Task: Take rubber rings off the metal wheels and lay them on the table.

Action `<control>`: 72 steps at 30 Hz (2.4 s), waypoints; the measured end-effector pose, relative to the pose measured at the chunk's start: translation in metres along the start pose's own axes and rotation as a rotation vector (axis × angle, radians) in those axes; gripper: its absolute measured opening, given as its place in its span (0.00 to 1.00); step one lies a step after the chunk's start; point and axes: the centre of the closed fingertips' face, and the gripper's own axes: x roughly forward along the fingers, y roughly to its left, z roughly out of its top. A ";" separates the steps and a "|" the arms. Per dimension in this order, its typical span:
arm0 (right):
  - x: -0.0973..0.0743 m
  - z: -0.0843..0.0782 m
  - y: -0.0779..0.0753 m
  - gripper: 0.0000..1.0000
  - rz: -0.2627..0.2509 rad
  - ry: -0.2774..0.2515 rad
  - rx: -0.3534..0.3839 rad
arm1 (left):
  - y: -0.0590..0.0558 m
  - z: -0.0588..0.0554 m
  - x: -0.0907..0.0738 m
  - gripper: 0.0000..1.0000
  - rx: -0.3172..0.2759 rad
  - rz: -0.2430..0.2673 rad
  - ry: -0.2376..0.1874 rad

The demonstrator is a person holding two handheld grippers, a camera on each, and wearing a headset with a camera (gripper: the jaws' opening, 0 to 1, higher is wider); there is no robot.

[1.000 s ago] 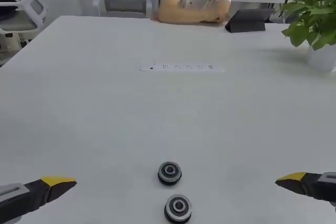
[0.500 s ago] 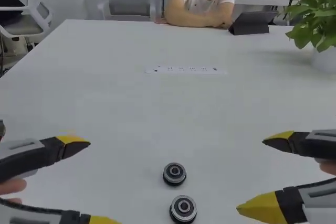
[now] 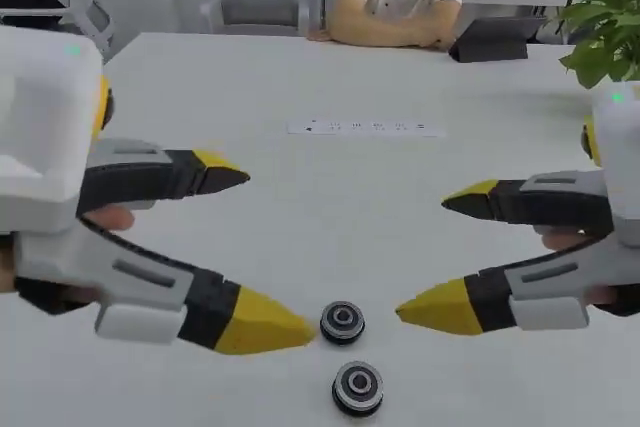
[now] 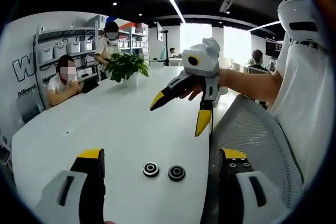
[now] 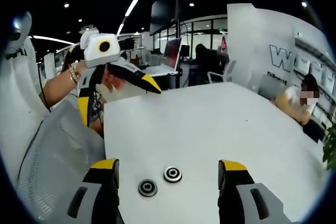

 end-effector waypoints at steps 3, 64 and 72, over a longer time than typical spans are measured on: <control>0.012 -0.004 0.005 0.71 0.044 0.007 -0.025 | 0.003 0.009 0.012 0.80 0.029 0.005 -0.043; 0.062 -0.126 0.044 0.18 0.214 0.251 0.015 | -0.040 -0.119 0.109 0.10 0.020 -0.088 0.160; 0.061 -0.128 0.043 0.12 0.215 0.264 -0.028 | -0.040 -0.120 0.110 0.10 0.024 -0.086 0.151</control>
